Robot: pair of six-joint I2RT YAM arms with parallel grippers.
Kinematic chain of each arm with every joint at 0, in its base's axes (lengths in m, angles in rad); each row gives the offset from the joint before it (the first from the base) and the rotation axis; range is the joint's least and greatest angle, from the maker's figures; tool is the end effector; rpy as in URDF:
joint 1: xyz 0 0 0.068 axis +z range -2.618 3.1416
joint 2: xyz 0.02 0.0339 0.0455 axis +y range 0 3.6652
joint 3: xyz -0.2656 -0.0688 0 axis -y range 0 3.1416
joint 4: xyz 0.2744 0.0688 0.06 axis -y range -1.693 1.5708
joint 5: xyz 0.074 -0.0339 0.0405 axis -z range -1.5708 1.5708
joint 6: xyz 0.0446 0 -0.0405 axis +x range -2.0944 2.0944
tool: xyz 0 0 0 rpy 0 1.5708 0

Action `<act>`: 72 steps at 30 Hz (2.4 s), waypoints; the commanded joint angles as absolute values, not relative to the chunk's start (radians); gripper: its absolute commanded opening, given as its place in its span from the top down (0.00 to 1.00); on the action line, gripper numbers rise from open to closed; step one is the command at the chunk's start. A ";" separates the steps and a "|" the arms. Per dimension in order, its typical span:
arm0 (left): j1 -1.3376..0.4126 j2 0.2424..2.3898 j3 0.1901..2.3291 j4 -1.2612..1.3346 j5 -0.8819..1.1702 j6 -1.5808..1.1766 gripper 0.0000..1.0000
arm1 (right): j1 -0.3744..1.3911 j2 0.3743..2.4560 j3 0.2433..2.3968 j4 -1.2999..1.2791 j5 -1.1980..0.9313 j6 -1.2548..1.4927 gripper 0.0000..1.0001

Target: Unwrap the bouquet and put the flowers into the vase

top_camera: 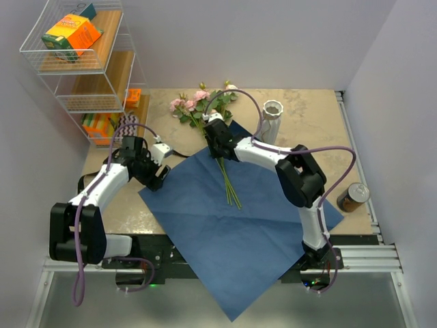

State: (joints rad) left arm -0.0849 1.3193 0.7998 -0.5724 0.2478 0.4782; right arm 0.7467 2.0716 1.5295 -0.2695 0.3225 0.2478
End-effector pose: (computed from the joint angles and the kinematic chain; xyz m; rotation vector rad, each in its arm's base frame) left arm 0.2740 -0.0343 0.1826 0.8042 2.4937 -0.1949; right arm 0.3719 0.3249 0.1719 -0.4282 2.2925 0.1102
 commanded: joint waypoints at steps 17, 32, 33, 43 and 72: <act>-0.063 1.293 0.750 -0.500 0.215 0.508 0.19 | 0.733 2.036 1.585 -0.206 0.261 0.259 0.98; -0.061 1.292 0.769 -0.502 0.232 0.488 0.19 | 0.735 1.654 1.517 -0.088 0.258 0.242 1.00; -0.061 1.290 0.767 -0.499 0.232 0.485 0.19 | 0.733 1.629 1.517 -0.068 0.261 0.235 1.00; -0.058 1.276 0.775 -0.500 0.277 0.500 0.18 | 0.719 1.371 1.355 0.708 0.518 -0.291 1.00; 0.032 1.289 0.888 -0.634 0.390 0.632 0.17 | 0.454 1.624 1.398 1.190 0.537 -0.365 1.00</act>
State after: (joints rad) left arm -0.0044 1.3045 0.8505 -0.6121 0.3611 0.5926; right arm 0.4622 1.6157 1.4120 1.0939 0.5331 -0.3996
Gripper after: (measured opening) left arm 0.827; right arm 0.056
